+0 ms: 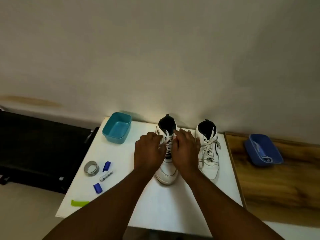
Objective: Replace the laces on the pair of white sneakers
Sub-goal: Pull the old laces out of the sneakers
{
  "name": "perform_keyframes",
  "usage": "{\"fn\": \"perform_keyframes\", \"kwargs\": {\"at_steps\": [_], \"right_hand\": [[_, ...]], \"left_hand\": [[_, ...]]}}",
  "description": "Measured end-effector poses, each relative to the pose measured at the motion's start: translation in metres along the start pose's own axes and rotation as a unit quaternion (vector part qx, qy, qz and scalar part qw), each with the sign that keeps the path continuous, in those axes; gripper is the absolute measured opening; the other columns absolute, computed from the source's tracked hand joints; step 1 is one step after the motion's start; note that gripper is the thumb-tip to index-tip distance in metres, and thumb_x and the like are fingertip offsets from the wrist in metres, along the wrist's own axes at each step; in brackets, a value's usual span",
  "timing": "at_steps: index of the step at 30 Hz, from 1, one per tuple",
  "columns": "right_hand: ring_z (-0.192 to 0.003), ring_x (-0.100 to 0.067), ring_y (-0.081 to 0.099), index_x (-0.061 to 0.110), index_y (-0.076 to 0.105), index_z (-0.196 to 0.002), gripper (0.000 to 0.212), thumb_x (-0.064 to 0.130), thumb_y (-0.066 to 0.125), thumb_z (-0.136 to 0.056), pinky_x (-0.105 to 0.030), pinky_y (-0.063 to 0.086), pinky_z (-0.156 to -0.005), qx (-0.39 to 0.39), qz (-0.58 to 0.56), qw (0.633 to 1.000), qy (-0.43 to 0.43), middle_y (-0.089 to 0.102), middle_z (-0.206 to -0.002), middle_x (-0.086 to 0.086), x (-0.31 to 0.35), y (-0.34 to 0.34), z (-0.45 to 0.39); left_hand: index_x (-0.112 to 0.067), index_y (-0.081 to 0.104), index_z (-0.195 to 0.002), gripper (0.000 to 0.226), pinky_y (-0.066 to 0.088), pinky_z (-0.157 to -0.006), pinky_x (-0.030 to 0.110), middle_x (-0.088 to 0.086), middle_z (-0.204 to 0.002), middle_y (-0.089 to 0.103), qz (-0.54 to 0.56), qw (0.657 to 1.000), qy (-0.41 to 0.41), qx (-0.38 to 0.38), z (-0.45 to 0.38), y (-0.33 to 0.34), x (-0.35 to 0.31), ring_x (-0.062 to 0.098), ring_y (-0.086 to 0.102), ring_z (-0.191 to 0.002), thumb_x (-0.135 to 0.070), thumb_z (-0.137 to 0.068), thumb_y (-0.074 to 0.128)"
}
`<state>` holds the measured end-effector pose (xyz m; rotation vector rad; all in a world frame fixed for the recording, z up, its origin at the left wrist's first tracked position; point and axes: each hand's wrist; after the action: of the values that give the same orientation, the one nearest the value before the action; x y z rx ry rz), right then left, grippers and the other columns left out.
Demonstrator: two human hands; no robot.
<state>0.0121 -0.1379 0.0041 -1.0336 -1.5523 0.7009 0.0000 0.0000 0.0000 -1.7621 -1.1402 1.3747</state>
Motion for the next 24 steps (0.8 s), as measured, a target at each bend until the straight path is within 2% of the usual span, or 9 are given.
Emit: {"fn": "perform_keyframes", "kwargs": {"at_steps": [2,5,9,14,17,20,22,24], "right_hand": [[-0.140,-0.024,0.047,0.027,0.065,-0.131,0.042,0.031,0.035,-0.101,-0.054,0.013,-0.123,-0.012,-0.005,1.000,0.019,0.064,-0.135,0.003,0.002,0.000,-0.002],[-0.135,-0.022,0.052,0.029,0.067,-0.127,0.031,0.023,0.048,-0.103,-0.056,0.009,-0.122,-0.009,0.000,0.999,0.031,0.068,-0.127,0.005,0.000,0.002,0.000],[-0.122,-0.021,0.058,0.033,0.067,-0.124,0.027,0.026,0.050,-0.103,-0.054,0.011,-0.120,0.024,0.010,0.999,0.037,0.068,-0.122,0.007,-0.003,0.002,-0.003],[-0.107,-0.023,0.063,0.033,0.068,-0.107,0.014,0.030,0.057,-0.099,-0.049,0.028,-0.111,0.014,-0.002,0.999,0.042,0.072,-0.103,0.006,-0.011,0.009,-0.006],[-0.107,-0.021,0.063,0.034,0.064,-0.105,0.013,0.028,0.056,-0.098,-0.044,0.030,-0.107,0.072,0.012,0.996,0.059,0.071,-0.103,0.008,-0.010,-0.002,-0.010],[-0.104,-0.019,0.064,0.035,0.059,-0.099,0.009,0.028,0.053,-0.097,-0.041,0.029,-0.105,0.137,0.039,0.987,0.073,0.068,-0.093,0.009,-0.003,-0.018,-0.016],[-0.103,-0.021,0.064,0.034,0.062,-0.103,0.013,0.030,0.051,-0.097,-0.042,0.030,-0.106,0.114,0.058,0.989,0.067,0.070,-0.092,0.006,0.001,-0.021,-0.019],[-0.108,-0.023,0.063,0.033,0.065,-0.111,0.021,0.035,0.048,-0.100,-0.046,0.030,-0.109,0.052,0.043,0.997,0.049,0.071,-0.103,0.004,0.007,-0.018,-0.024]], "left_hand": [[-0.028,0.069,-0.121,0.035,0.048,-0.084,0.038,-0.001,-0.114,0.068,0.026,1.000,-0.014,0.007,0.004,0.000,0.001,0.023,0.061,-0.103,-0.046,-0.094,0.056],[-0.031,0.067,-0.126,0.037,0.049,-0.089,0.040,-0.004,-0.117,0.069,0.063,0.997,-0.041,0.017,0.012,0.004,-0.002,0.022,0.062,-0.106,-0.049,-0.096,0.057],[-0.033,0.067,-0.121,0.030,0.050,-0.088,0.041,-0.008,-0.113,0.071,0.082,0.995,-0.056,0.008,0.012,0.007,-0.007,0.020,0.065,-0.104,-0.046,-0.096,0.060],[-0.032,0.069,-0.103,0.021,0.052,-0.081,0.041,-0.010,-0.092,0.073,0.096,0.993,-0.065,0.006,0.000,0.005,-0.015,0.016,0.067,-0.089,-0.047,-0.094,0.058],[-0.032,0.070,-0.101,0.017,0.051,-0.076,0.033,-0.012,-0.087,0.070,0.143,0.984,-0.098,0.031,-0.003,0.001,-0.015,0.012,0.065,-0.084,-0.044,-0.092,0.062],[-0.034,0.069,-0.110,0.019,0.039,-0.065,0.022,-0.014,-0.084,0.063,0.153,0.978,-0.110,0.085,-0.009,-0.007,-0.013,0.008,0.060,-0.081,-0.037,-0.091,0.067],[-0.034,0.070,-0.110,0.020,0.036,-0.061,0.019,-0.014,-0.081,0.061,0.150,0.978,-0.102,0.100,-0.014,-0.009,-0.010,0.007,0.060,-0.079,-0.035,-0.089,0.069],[-0.033,0.073,-0.106,0.017,0.039,-0.063,0.019,-0.013,-0.085,0.067,0.154,0.978,-0.093,0.103,-0.017,-0.010,-0.008,0.008,0.063,-0.081,-0.033,-0.090,0.069]]}}
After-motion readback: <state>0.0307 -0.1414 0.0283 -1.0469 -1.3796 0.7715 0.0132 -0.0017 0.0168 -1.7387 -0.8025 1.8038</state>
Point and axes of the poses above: each hand's wrist, its own z-axis away from the middle knuckle, its own y-axis out of the palm, x = y × z
